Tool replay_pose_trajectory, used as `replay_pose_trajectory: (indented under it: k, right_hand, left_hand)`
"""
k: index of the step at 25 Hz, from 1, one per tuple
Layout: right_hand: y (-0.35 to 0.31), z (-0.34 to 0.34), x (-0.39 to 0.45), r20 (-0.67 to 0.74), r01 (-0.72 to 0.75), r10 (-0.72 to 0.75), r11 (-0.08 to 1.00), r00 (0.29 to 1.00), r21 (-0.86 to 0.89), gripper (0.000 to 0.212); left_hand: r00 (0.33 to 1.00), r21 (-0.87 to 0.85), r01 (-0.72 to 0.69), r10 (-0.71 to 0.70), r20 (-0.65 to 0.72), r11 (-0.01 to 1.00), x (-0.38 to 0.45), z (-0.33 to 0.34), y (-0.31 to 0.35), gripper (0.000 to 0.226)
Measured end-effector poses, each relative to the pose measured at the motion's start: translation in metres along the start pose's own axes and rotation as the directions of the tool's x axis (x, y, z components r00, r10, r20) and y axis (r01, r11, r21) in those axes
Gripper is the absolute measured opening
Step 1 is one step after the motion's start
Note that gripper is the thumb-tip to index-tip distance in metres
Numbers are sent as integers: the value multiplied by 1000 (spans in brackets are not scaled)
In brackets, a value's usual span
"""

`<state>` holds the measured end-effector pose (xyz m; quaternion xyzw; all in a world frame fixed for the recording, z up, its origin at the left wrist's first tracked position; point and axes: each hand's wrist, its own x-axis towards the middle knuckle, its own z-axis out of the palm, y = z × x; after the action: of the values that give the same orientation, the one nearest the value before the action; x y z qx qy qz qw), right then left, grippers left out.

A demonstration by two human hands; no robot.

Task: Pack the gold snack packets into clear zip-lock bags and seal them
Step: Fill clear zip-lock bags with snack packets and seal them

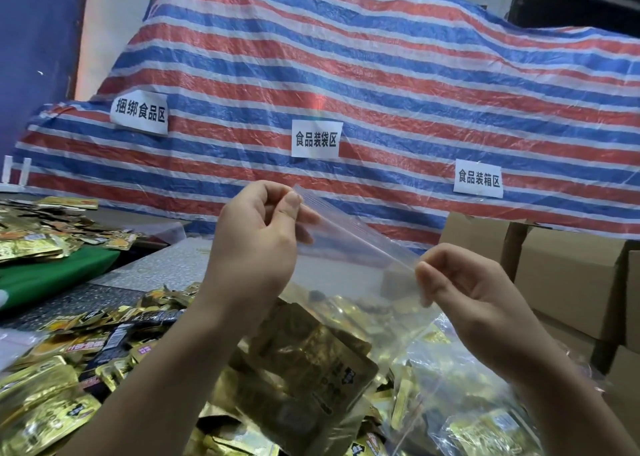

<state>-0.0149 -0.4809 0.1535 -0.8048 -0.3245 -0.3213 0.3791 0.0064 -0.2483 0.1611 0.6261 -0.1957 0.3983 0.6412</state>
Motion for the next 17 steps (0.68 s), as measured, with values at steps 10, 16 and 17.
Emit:
replay_pose_trajectory:
  k: [10, 16, 17]
  right_hand:
    - [38, 42, -13, 47, -278, 332, 694, 942, 664, 76]
    - [61, 104, -49, 367, -475, 302, 523, 880, 707, 69]
    - [63, 110, -52, 387, -496, 312, 491, 868, 716, 71]
  left_hand:
    - [988, -169, 146, -151, -20, 975, 1, 10, -12, 18]
    - [982, -227, 168, -184, -47, 959, -2, 16, -13, 19]
    - [981, -236, 174, -189, -46, 956, -4, 18, -15, 20]
